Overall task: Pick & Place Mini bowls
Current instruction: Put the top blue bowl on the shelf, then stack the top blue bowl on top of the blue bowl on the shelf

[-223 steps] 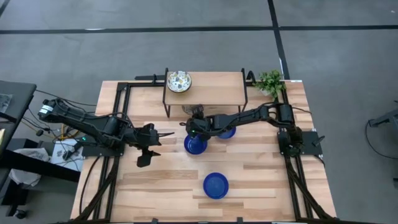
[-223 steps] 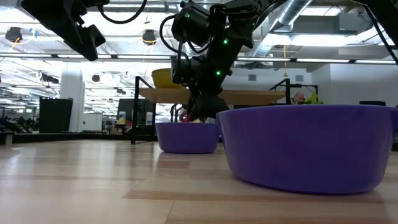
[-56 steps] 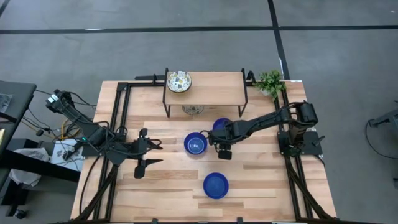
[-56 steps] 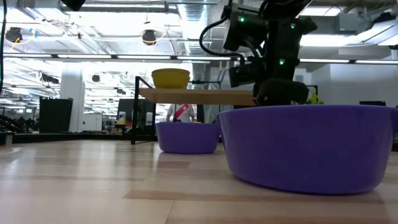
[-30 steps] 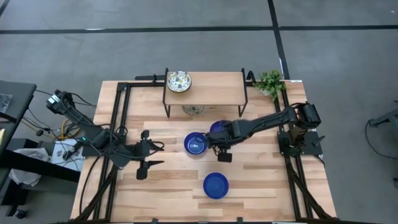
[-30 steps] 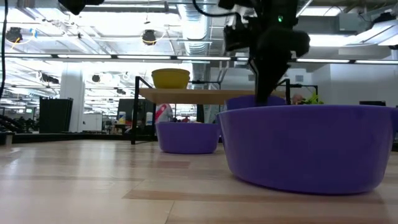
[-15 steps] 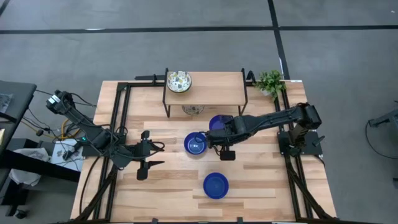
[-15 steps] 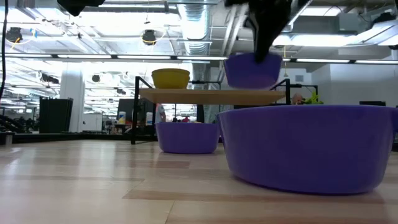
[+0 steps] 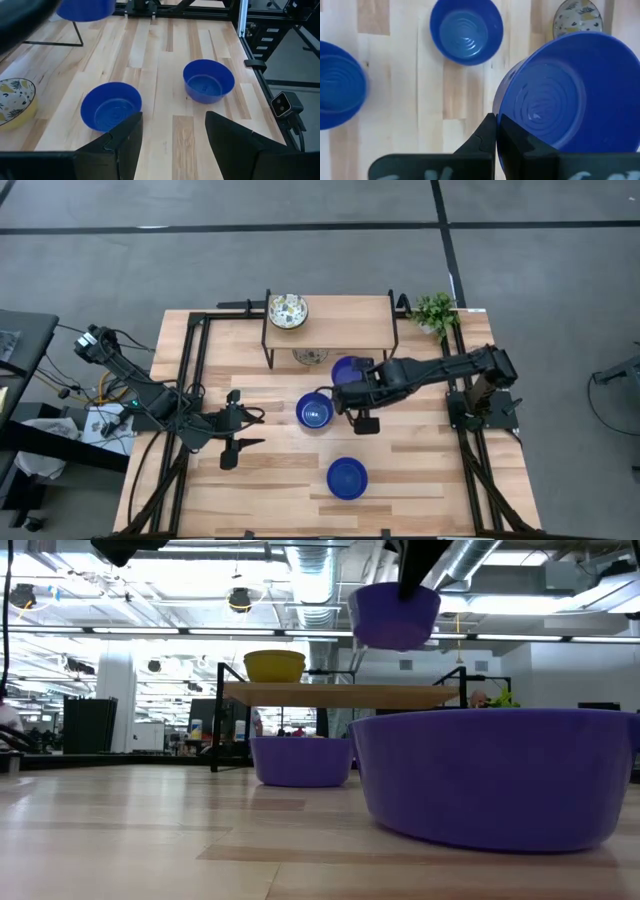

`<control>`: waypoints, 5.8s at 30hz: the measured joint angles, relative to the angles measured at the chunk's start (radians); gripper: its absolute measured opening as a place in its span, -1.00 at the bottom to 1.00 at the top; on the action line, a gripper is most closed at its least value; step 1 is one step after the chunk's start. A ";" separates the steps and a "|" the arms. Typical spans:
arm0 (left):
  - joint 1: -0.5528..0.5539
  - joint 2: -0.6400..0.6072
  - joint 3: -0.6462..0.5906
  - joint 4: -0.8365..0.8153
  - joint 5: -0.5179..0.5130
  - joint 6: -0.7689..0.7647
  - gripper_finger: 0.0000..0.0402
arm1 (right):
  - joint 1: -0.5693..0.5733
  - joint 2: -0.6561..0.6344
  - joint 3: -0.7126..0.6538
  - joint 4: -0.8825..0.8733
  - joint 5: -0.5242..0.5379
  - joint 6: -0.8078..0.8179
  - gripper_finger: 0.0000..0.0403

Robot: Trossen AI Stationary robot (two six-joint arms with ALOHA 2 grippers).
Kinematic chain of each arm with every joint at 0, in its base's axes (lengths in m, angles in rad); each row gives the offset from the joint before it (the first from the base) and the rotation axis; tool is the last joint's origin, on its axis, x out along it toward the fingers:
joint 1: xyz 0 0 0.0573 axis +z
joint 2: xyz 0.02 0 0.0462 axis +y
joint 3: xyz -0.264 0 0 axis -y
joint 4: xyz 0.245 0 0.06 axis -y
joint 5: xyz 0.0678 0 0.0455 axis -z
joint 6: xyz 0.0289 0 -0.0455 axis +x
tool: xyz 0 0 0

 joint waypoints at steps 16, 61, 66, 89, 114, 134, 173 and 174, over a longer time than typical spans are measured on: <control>0.000 0.000 0.000 0.004 -0.066 -0.008 0.06 | -0.241 0.000 0.000 -0.030 -0.001 -0.232 -1.00; 0.037 -0.001 0.000 0.007 -0.186 0.000 0.06 | -0.612 0.068 -0.010 0.105 -0.124 -0.443 -0.99; 0.037 -0.001 0.000 0.008 -0.179 0.000 0.06 | -0.618 0.068 -0.010 0.103 -0.124 -0.433 -0.91; 0.037 0.000 0.000 0.008 -0.178 0.004 0.06 | -0.610 0.065 0.090 0.068 -0.104 -0.374 -0.12; 0.037 0.000 0.000 0.007 -0.086 -0.002 0.06 | -0.324 -0.061 0.360 -0.216 -0.116 0.090 -0.26; 0.087 0.124 0.000 0.086 0.041 0.013 0.06 | 0.148 -0.150 0.344 -0.122 0.050 0.367 -0.33; 0.449 0.713 0.106 0.218 0.336 0.350 0.06 | 0.241 -0.462 -0.693 0.536 0.104 0.422 -0.48; 0.453 0.720 0.106 0.221 0.340 0.349 0.06 | 0.241 -0.454 -0.693 0.540 0.104 0.422 -0.48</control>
